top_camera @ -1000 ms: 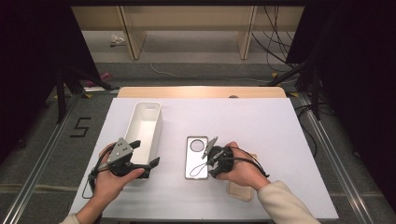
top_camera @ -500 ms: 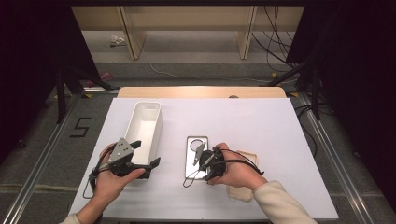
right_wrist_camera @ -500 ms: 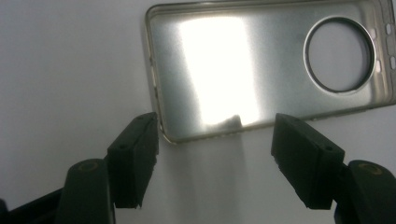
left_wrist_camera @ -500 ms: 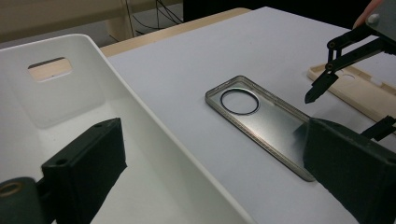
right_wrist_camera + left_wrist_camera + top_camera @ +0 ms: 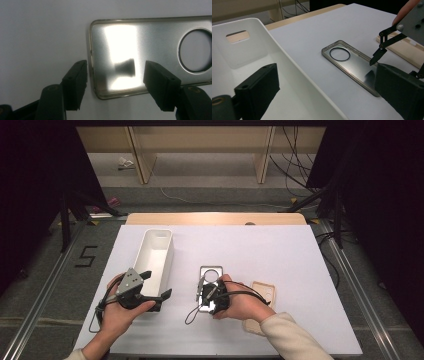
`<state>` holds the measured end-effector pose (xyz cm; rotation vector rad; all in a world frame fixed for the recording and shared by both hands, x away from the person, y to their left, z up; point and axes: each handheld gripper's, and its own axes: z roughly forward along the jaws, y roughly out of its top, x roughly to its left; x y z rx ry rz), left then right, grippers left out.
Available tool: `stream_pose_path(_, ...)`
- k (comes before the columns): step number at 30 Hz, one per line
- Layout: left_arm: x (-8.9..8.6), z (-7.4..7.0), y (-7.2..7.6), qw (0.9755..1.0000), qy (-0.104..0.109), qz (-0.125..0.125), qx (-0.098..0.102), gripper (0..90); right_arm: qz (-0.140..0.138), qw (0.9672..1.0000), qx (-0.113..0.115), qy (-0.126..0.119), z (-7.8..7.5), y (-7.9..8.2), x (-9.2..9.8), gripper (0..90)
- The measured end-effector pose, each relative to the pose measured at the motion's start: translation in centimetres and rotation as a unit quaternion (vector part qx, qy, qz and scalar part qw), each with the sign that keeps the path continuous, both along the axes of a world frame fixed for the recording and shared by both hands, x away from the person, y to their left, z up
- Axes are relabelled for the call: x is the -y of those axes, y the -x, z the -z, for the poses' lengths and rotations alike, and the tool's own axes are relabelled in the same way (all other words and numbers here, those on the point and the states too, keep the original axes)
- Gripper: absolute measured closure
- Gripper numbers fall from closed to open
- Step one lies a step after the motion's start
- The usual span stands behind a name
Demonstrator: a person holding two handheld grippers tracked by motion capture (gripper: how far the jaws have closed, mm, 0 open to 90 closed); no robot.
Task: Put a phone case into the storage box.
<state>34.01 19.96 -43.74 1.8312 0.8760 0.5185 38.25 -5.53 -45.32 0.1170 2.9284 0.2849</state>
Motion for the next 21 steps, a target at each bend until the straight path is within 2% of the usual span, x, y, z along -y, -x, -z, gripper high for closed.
stream_pose_path(1, 0.0, 0.0, 0.0, 1.0, 0.0, 0.001, 0.001, 5.5, 0.001, 1.0, -0.006, 0.007, 0.1, 0.1, -0.2, 37.4)
stream_pose_path(3, 0.0, 0.0, 0.0, 1.0, -0.001, 0.001, 0.001, 5.6, -0.004, 1.0, -0.002, 0.002, 0.2, 0.1, -0.2, 37.6)
stream_pose_path(5, 0.1, 0.0, 0.0, 1.0, -0.001, 0.002, 0.001, 5.5, -0.003, 0.9999, -0.005, 0.012, 0.2, 0.1, -0.4, 38.1)
stream_pose_path(7, 0.0, 0.0, 0.0, 1.0, -0.001, 0.001, 0.0, 5.6, -0.005, 0.9999, -0.003, 0.011, 0.3, 0.1, -0.5, 38.3)
stream_pose_path(8, 0.0, 0.0, 0.0, 1.0, -0.001, 0.001, 0.0, 5.5, -0.007, 0.9998, -0.004, 0.019, 0.2, 0.1, -0.6, 38.3)
stream_pose_path(12, 0.1, 0.0, 0.0, 1.0, -0.001, 0.003, 0.0, 5.5, -0.014, 0.9997, -0.006, 0.017, 0.5, 0.0, -0.9, 40.0)
stream_pose_path(13, 0.1, 0.0, 0.0, 1.0, -0.001, 0.003, 0.0, 5.5, -0.013, 0.9995, -0.009, 0.027, 0.4, 0.0, -1.1, 41.5)
stream_pose_path(15, 0.1, 0.0, 0.0, 1.0, -0.002, 0.003, 0.0, 5.5, -0.016, 0.9995, -0.008, 0.024, 0.5, 0.0, -1.1, 41.8)
stream_pose_path(17, 0.1, 0.0, 0.0, 1.0, -0.001, 0.003, 0.0, 5.5, -0.017, 0.9992, -0.01, 0.034, 0.4, 0.1, -1.2, 43.1)
stream_pose_path(21, 0.2, 0.0, 0.0, 1.0, 0.001, 0.003, -0.001, 5.5, -0.024, 0.9992, -0.015, 0.03, 0.5, 0.0, -1.3, 47.5)
